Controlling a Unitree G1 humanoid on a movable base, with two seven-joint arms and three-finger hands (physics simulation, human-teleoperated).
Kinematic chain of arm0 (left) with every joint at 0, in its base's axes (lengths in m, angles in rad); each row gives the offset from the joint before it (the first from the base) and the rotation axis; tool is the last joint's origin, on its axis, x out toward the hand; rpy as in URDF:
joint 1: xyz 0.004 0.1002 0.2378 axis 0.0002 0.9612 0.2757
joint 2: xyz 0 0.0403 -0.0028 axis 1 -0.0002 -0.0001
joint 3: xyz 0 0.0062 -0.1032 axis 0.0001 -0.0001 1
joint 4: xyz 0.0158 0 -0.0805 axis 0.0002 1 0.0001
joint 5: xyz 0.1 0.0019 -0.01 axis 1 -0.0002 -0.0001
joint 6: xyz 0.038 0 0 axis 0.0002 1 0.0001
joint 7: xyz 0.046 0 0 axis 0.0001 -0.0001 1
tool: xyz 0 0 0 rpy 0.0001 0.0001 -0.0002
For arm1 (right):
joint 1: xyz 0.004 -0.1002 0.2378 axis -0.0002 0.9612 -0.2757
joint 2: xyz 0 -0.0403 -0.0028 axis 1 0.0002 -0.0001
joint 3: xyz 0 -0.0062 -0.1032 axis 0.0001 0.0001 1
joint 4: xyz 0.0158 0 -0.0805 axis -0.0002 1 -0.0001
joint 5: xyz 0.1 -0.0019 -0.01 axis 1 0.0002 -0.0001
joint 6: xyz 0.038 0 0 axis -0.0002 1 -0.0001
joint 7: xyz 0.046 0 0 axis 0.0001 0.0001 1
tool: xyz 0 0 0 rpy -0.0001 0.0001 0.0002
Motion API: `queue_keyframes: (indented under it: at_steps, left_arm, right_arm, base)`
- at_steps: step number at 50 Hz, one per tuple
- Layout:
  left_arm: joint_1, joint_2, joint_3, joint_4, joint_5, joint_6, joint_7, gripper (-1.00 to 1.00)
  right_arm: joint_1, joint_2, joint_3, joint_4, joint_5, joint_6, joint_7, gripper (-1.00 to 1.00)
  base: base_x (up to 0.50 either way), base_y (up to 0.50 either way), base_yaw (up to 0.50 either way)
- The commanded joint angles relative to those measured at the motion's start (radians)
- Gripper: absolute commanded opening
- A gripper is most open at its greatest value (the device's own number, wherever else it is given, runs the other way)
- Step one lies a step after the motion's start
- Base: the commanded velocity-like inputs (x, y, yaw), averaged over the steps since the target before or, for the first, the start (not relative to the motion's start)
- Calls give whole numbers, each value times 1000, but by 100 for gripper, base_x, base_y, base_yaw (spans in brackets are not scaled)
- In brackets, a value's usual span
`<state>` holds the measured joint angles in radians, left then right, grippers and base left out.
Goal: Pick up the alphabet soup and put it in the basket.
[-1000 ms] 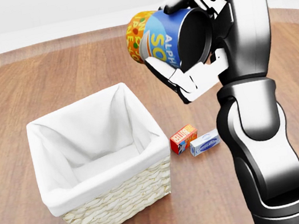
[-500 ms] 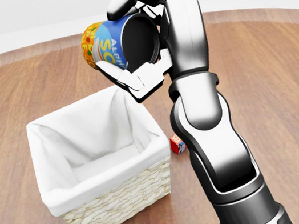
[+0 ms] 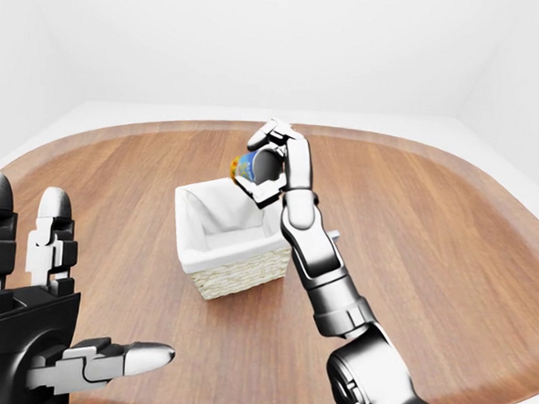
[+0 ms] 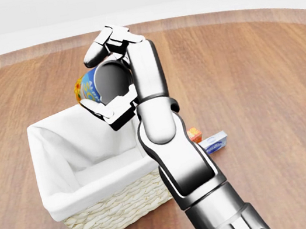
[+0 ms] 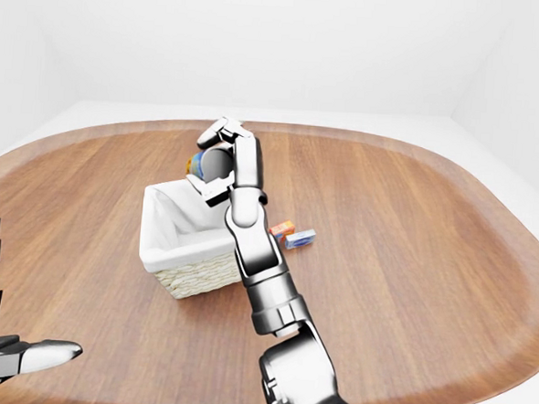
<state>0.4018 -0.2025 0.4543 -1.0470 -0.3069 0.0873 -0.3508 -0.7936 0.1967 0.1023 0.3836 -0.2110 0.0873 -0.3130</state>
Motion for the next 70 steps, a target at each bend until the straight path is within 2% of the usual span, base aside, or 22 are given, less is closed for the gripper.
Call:
queue_keyframes:
  at_steps: [1,22,44,48,54,70]
  left_arm:
    - [-1,0,2,0,-1,0,-1,100]
    - [23,32,-2,0,-39,0,28,100]
    - [26,40,12,0,-61,0,34,100]
    - [34,42,12,0,-66,0,34,100]
    - [37,55,15,0,-84,0,48,100]
    - [21,54,23,0,-81,0,48,100]
  right_arm:
    - [-18,30,16,147,-106,0,-61,-100]
    - [-75,54,13,328,-191,0,-156,-100]
    - [-51,79,37,335,-297,0,-210,-100]
    - [-45,80,42,341,-325,-13,-211,-100]
    - [-32,87,49,331,-356,-14,-211,-100]
    - [-32,97,55,418,-422,-66,-211,-100]
  base:
    - [0,0,0]
    - [0,0,0]
    - [0,0,0]
    - [0,0,0]
    - [0,0,0]
    - [0,0,0]
